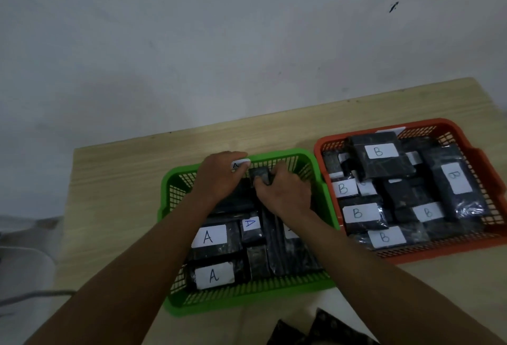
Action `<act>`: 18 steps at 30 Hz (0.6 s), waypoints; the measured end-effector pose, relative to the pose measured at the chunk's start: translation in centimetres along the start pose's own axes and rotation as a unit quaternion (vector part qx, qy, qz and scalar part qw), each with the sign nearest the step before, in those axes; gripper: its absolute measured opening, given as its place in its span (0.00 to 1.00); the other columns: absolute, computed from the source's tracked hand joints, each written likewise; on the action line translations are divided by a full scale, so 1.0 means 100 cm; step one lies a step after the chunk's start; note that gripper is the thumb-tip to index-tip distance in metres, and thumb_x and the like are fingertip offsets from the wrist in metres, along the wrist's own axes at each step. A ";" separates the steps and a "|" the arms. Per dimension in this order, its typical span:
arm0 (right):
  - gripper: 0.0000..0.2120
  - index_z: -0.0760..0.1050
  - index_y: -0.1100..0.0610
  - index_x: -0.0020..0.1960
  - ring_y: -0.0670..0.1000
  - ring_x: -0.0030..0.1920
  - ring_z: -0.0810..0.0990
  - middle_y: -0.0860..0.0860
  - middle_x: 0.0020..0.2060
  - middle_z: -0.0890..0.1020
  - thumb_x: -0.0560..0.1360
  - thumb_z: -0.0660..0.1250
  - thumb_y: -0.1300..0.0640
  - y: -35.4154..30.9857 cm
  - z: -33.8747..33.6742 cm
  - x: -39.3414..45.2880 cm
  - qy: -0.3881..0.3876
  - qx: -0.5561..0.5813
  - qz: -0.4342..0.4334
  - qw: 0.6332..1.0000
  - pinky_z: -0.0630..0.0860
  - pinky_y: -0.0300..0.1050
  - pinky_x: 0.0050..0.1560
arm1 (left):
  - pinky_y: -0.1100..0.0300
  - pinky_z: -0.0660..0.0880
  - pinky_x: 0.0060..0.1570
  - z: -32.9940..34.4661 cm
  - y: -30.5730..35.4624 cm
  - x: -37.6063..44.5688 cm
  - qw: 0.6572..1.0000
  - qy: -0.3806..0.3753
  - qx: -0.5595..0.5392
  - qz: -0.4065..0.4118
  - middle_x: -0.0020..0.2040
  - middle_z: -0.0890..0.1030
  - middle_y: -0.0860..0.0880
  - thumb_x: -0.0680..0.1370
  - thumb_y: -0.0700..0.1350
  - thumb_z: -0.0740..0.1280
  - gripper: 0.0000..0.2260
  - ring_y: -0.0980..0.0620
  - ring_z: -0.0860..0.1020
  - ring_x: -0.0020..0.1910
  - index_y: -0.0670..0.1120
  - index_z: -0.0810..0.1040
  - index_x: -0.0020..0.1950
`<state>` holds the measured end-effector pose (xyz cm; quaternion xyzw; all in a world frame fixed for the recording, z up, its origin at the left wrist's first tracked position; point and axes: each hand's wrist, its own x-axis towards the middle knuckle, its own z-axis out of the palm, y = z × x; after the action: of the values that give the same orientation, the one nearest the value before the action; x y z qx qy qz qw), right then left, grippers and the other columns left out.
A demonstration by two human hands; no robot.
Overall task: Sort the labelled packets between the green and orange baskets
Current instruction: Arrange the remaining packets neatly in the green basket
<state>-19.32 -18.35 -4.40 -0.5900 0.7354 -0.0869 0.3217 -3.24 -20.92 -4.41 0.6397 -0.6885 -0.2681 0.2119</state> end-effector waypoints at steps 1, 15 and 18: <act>0.16 0.67 0.50 0.49 0.56 0.46 0.80 0.48 0.39 0.80 0.72 0.61 0.38 -0.001 0.001 -0.002 -0.005 0.003 0.000 1.000 0.68 0.58 0.62 | 0.57 0.76 0.59 -0.001 -0.002 0.002 1.000 -0.005 -0.015 -0.003 0.57 0.84 0.47 0.77 0.50 0.70 0.13 0.50 0.81 0.55 0.47 0.83 0.59; 0.26 0.64 0.51 0.52 0.54 0.42 0.75 0.51 0.52 0.68 0.66 0.76 0.43 0.019 0.013 -0.008 0.169 0.017 -0.056 0.984 0.78 0.49 0.37 | 0.63 0.72 0.59 -0.006 -0.012 0.008 0.999 -0.015 -0.047 0.007 0.57 0.84 0.50 0.76 0.54 0.69 0.14 0.54 0.80 0.57 0.49 0.84 0.58; 0.25 0.65 0.52 0.53 0.57 0.45 0.76 0.53 0.54 0.69 0.67 0.75 0.41 0.016 0.018 -0.003 0.160 -0.013 -0.011 0.987 0.78 0.51 0.41 | 0.63 0.71 0.59 -0.006 -0.013 0.008 0.999 -0.020 -0.049 0.001 0.57 0.83 0.51 0.77 0.54 0.69 0.14 0.54 0.80 0.57 0.49 0.83 0.58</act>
<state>-19.56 -17.16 -6.53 -0.5809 0.7718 -0.1742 0.1911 -1.95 -21.78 -4.77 0.6220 -0.6795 -0.3141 0.2295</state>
